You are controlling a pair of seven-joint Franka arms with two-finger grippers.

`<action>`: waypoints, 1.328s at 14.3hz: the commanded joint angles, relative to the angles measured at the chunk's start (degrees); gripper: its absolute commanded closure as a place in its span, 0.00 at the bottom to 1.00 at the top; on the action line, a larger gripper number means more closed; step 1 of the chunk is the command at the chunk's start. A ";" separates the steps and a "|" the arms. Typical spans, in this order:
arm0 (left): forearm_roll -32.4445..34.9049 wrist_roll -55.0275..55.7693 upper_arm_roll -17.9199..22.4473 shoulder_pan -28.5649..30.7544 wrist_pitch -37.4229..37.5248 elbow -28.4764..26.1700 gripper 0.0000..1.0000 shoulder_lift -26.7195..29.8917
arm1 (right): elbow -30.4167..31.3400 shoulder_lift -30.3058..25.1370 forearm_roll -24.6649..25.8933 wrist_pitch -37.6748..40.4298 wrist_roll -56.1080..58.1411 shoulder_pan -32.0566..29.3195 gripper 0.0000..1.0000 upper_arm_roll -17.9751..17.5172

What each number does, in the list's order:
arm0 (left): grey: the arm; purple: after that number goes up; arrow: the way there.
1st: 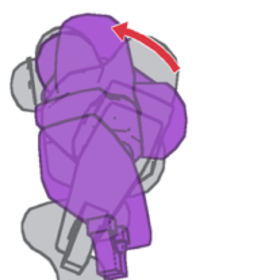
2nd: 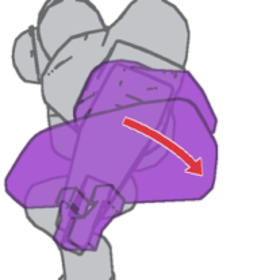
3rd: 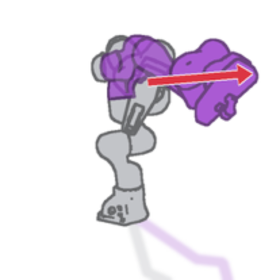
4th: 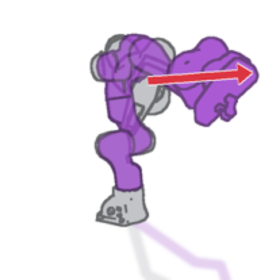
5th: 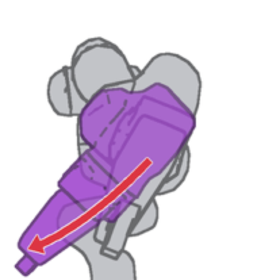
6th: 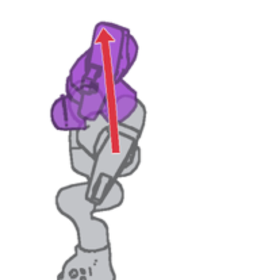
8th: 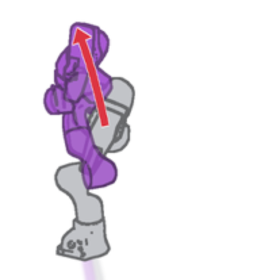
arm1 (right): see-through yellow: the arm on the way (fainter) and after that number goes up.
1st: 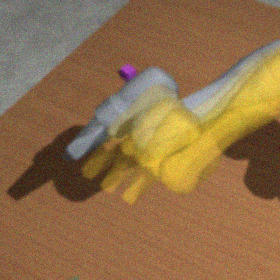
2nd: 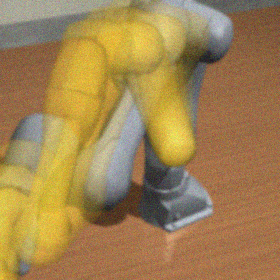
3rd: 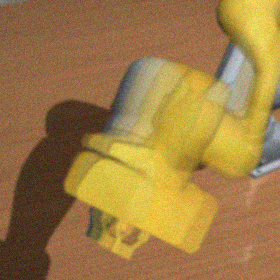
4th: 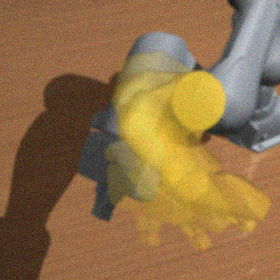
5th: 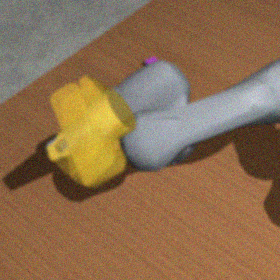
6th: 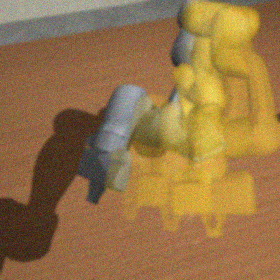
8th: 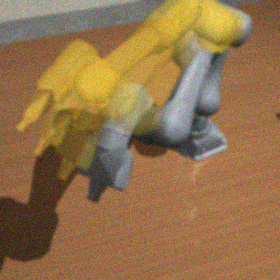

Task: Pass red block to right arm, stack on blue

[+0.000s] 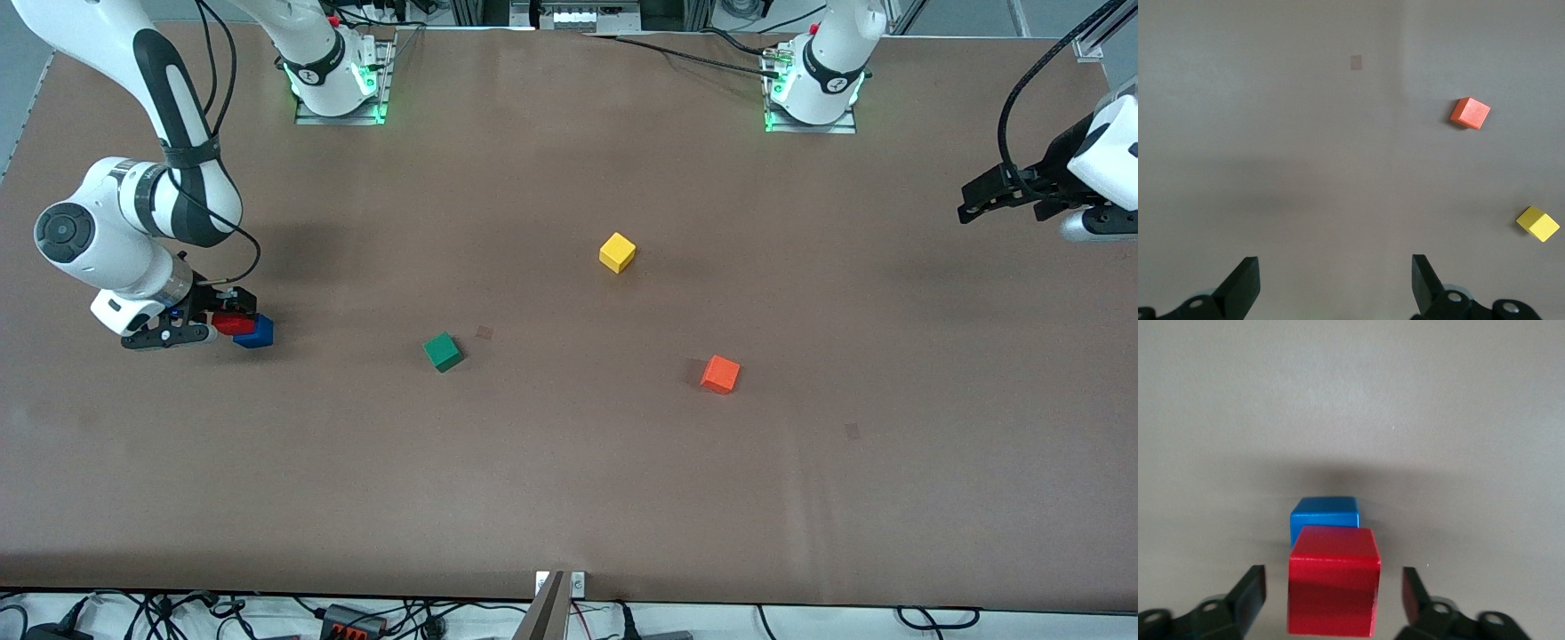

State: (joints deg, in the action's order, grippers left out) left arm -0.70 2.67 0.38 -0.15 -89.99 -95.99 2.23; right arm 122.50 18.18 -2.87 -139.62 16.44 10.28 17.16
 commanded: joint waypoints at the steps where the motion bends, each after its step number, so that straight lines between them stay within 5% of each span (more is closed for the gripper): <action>1: 0.17 -1.00 -0.29 -0.02 1.13 2.56 0.00 -1.26 | -2.51 -2.53 -0.12 5.64 -1.59 0.70 0.00 -0.29; 10: 0.09 -0.91 -0.38 -0.20 1.39 5.29 0.00 -3.81 | -28.36 -4.29 0.05 38.69 -7.81 0.88 0.00 -0.29; 19: 0.35 -1.00 -0.29 0.33 1.39 5.37 0.00 -3.72 | -36.62 -7.90 1.20 44.51 -9.93 0.36 0.00 0.06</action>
State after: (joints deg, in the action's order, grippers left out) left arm -0.70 2.68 0.06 -0.10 -89.98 -92.47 -0.69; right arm 88.54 10.68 -2.65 -97.70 7.23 10.97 17.42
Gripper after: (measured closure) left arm 0.000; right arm 0.000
